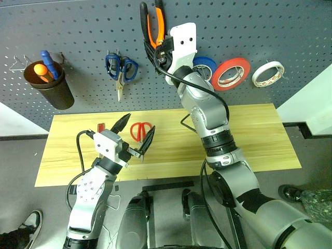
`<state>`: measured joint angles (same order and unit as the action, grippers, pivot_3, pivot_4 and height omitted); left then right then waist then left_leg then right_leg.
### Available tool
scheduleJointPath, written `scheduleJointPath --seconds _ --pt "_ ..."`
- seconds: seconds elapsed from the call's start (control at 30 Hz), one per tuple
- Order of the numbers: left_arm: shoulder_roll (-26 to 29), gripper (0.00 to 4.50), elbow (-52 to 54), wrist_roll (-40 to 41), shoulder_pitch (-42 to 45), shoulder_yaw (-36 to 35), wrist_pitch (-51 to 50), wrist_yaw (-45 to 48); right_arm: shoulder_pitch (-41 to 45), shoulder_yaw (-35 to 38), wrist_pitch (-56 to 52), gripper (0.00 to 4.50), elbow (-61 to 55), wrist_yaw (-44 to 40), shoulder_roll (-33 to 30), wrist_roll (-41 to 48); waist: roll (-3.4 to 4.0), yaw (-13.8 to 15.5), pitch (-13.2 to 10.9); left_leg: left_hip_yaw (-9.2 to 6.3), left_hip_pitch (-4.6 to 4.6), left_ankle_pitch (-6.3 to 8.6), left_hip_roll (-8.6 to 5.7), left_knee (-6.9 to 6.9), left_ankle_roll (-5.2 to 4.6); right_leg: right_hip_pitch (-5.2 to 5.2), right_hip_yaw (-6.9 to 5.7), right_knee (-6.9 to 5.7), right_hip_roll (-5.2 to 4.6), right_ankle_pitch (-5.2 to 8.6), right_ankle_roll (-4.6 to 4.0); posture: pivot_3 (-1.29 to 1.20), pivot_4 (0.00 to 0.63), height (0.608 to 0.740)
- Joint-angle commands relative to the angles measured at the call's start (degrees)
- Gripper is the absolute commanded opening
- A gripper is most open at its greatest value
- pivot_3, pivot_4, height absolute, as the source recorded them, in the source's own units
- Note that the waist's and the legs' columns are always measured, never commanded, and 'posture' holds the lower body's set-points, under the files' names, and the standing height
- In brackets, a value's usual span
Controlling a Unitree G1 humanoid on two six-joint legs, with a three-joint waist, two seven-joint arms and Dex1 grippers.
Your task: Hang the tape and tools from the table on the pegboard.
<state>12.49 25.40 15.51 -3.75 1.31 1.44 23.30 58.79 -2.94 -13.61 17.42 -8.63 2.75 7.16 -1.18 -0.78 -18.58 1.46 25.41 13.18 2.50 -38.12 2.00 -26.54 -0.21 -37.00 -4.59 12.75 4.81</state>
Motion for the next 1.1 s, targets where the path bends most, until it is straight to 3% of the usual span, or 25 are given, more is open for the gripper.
scheduleJointPath --seconds 0.03,0.23,0.27,0.4,0.67,1.1 --pt "0.3 4.50 2.3 0.3 -0.1 -0.3 0.1 -0.2 0.2 1.0 -0.6 2.51 -2.4 1.5 0.4 -0.1 0.01 0.0 -0.1 0.01 0.01 0.00 0.00 0.01 0.00 -0.01 0.00 0.01 0.00 0.01 -0.01 0.07 0.354 0.716" --pt "0.2 4.50 1.8 0.2 0.2 -0.3 0.5 -0.2 1.4 1.8 -1.9 2.51 -1.8 1.9 0.2 0.3 0.02 0.0 -0.2 0.03 0.07 0.00 0.08 0.05 0.00 -0.09 0.00 0.04 0.00 0.03 0.03 0.07 0.346 0.716" --pt "0.2 4.50 1.7 0.2 0.2 -0.3 0.6 -0.2 1.5 2.0 -2.1 3.23 -1.6 2.2 0.1 0.2 0.02 0.0 -0.2 0.04 0.07 0.00 0.10 0.06 0.00 -0.10 0.00 0.05 0.00 0.06 0.07 0.07 0.346 0.716" --pt "0.1 4.50 1.1 0.1 0.6 -0.4 0.9 -0.2 2.1 1.7 -2.3 4.40 -0.6 1.6 -0.4 0.0 0.02 0.0 -0.2 0.03 0.07 0.00 0.17 0.07 0.00 -0.11 0.00 0.08 0.01 0.06 0.07 0.07 0.339 0.716" --pt "-0.1 4.50 -0.7 -0.1 2.3 -0.2 1.7 0.3 1.8 1.2 -2.9 4.46 -0.9 0.7 -0.8 0.3 0.01 0.0 -0.1 0.01 0.15 0.01 0.39 0.26 0.02 -0.08 -0.30 0.85 -0.05 -0.20 -0.28 0.08 0.321 0.716" --pt "-0.4 4.50 -12.7 -0.5 12.6 -0.8 8.4 3.2 -4.2 -0.5 -3.7 4.46 -8.0 -1.2 -4.6 -1.5 -0.16 1.6 0.4 0.32 0.36 -0.02 0.35 0.23 0.03 -0.12 -0.44 0.98 0.05 -0.67 -0.20 0.08 0.188 0.716"
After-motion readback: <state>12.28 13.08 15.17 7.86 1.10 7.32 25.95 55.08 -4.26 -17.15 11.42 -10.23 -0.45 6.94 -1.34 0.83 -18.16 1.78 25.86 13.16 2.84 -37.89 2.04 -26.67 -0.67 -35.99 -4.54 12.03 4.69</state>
